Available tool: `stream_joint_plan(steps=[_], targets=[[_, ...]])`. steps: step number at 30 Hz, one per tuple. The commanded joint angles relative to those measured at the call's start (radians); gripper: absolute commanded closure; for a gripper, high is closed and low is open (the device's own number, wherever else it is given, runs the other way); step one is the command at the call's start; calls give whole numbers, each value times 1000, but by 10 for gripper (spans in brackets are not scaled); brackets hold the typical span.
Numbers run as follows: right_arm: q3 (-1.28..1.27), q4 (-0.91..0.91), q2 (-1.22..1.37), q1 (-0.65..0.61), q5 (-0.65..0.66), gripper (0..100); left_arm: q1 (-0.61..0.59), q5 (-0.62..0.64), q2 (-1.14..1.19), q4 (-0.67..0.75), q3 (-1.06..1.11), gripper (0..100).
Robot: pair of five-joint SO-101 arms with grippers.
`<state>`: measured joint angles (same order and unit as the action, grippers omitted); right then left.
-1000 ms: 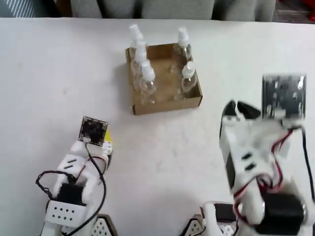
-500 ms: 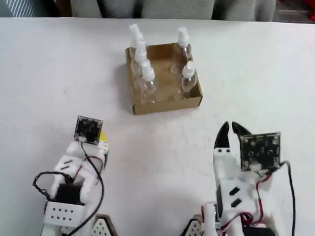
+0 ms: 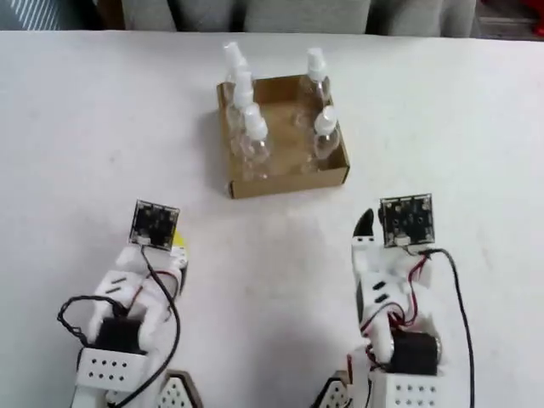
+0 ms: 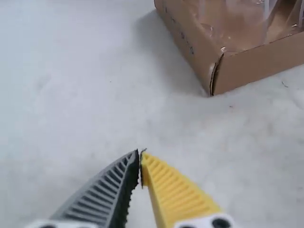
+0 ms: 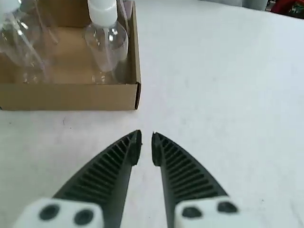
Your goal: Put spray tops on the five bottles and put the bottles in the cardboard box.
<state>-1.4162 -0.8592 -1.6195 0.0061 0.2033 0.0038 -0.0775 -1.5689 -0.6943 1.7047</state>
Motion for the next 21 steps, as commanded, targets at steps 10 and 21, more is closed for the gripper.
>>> stream_joint_plan(steps=[10, 21], targets=[[-193, 113, -18, 15, 6, 982, -10, -11, -18, -2, -5, 980], [-279, 101, -18, 15, 5, 981, -8, -11, -16, -44, -5, 980]])
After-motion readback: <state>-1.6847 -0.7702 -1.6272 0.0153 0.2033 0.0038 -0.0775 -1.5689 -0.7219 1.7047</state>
